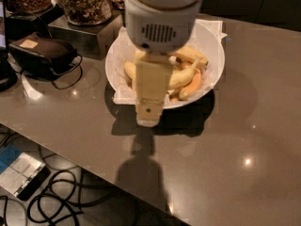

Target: Pick banana from white bowl

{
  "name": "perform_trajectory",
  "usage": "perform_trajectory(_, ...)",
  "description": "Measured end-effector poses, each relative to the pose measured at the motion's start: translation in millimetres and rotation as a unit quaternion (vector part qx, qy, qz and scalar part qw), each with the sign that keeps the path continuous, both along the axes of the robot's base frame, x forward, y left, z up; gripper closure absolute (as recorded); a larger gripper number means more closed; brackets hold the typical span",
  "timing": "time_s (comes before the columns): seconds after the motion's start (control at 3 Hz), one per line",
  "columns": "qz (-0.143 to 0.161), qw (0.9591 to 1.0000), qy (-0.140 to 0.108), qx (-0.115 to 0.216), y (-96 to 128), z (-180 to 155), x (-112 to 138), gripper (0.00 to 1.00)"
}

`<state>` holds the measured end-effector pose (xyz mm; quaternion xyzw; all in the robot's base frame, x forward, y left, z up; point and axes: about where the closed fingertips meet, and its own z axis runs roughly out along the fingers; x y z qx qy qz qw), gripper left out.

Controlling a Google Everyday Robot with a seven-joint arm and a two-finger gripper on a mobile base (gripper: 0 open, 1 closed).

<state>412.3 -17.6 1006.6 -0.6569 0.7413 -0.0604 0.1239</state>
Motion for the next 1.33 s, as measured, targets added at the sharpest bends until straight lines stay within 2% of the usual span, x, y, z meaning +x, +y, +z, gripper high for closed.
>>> perform_trajectory(0.67, 0.007, 0.9989, -0.041, 0.024, 17, 21, 1, 0.0)
perform_trajectory(1.0, -0.027, 0.9978, -0.049, 0.037, 24, 22, 20, 0.0)
perform_trajectory(1.33, -0.07, 0.9959, -0.039, 0.042, 28, 12, 54, 0.0)
